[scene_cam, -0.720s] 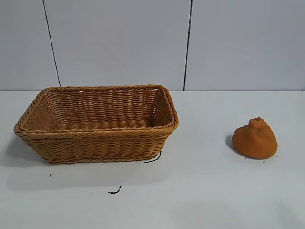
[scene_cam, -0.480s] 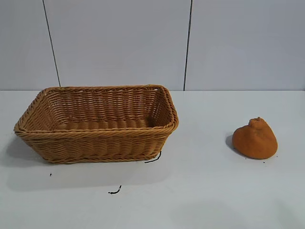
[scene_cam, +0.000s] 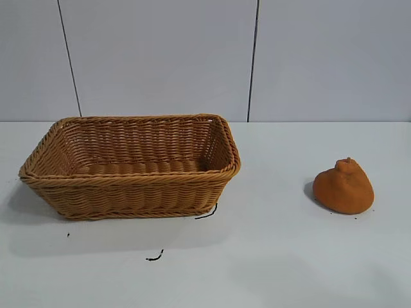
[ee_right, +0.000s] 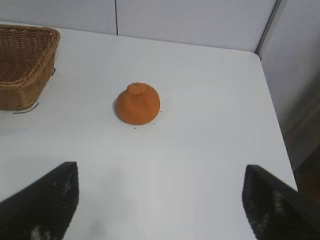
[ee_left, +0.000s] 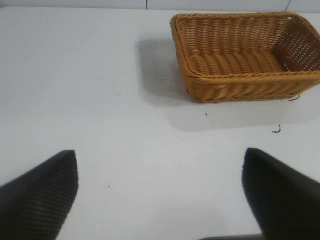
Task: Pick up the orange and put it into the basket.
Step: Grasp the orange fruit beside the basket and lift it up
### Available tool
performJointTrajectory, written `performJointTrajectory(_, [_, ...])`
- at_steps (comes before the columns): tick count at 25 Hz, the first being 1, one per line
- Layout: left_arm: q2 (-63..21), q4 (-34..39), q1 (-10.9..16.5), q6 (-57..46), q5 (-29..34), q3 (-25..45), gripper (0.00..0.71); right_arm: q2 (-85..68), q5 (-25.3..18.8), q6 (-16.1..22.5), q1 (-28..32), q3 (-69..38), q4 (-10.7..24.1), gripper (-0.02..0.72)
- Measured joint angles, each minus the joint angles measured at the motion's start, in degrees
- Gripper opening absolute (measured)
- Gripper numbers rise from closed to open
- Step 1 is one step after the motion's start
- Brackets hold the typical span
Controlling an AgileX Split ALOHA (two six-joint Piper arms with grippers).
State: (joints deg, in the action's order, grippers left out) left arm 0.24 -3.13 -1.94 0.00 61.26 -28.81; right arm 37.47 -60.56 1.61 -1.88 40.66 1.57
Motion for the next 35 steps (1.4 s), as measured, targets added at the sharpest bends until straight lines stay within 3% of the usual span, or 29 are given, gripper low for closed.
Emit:
performJointTrajectory(9, [0.0, 0.0, 0.0, 0.0, 0.0, 0.0, 0.639, 35.11, 1.71, 0.39, 0.05, 19.49, -1.99, 0.634])
performJointTrajectory(18, [0.0, 0.0, 0.0, 0.0, 0.0, 0.0, 0.639, 59.66, 3.98, 0.33, 0.05, 34.74, -3.22, 0.634])
performJointTrajectory(23, [0.0, 0.0, 0.0, 0.0, -0.06, 0.0, 0.639, 68.89, 6.91, 0.21, 0.05, 36.58, -3.71, 0.634])
performJointTrajectory(30, [0.0, 0.0, 0.0, 0.0, -0.06, 0.0, 0.639, 77.82, 14.21, -1.61, 0.05, 36.6, -7.53, 0.634])
performJointTrajectory(35, [0.0, 0.0, 0.0, 0.0, -0.06, 0.0, 0.639, 81.25, 17.17, -2.13, 0.05, 36.6, -7.84, 0.634])
